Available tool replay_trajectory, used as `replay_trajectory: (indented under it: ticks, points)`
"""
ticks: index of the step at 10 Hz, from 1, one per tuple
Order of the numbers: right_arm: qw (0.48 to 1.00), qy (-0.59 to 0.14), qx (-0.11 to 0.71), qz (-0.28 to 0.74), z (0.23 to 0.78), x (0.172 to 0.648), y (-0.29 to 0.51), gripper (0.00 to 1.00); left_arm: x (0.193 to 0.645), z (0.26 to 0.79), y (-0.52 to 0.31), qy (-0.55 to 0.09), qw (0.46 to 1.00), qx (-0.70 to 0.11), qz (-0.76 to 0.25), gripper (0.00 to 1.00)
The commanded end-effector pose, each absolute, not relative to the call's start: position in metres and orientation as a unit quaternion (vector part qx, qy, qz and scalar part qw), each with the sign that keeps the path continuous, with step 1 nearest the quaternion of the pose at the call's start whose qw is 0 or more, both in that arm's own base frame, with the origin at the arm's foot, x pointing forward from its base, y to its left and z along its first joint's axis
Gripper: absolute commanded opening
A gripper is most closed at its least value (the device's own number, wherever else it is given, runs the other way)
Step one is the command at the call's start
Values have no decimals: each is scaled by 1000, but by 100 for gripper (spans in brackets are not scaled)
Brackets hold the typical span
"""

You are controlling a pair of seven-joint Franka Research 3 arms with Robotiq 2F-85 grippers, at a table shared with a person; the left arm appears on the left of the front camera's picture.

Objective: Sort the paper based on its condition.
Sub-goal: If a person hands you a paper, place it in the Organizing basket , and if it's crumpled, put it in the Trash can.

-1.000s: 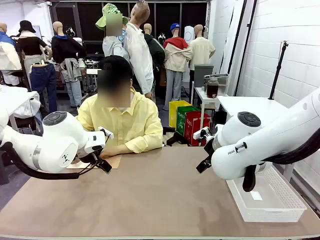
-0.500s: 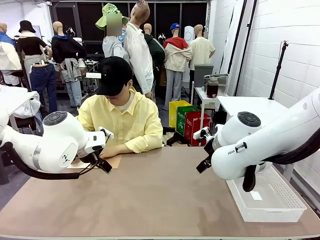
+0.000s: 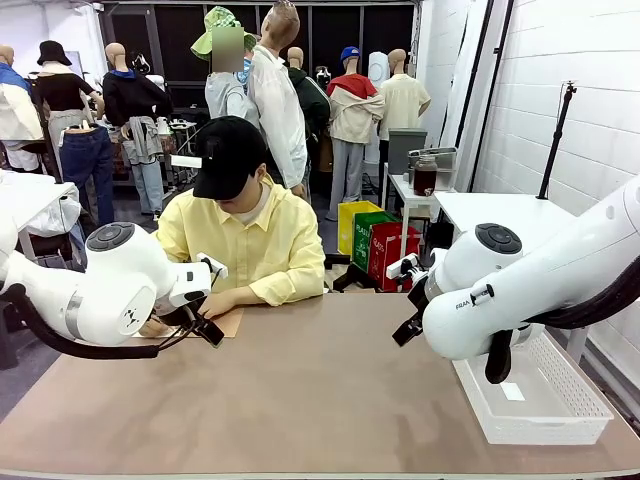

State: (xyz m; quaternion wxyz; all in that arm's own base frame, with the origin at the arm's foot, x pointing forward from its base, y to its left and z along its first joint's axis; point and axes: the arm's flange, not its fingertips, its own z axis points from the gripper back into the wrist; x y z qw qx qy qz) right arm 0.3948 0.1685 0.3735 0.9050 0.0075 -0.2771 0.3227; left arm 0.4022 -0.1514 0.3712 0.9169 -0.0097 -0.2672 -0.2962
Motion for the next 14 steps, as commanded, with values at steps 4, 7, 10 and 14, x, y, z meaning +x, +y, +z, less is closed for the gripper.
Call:
replay_trajectory:
  ticks: [4,7,10,14]
  points:
    - [905,-277,7,323,374,395,168,100,402,371,-151,-267,917,-10,-296,100]
    - [896,-284,51,337,407,387,162,100,394,410,-157,-267,915,-20,-303,100]
    - [890,-300,56,340,443,378,162,100,383,453,-158,-265,916,-23,-302,100]
    - [878,-317,67,353,493,369,160,100,366,514,-155,-259,918,-20,-298,100]
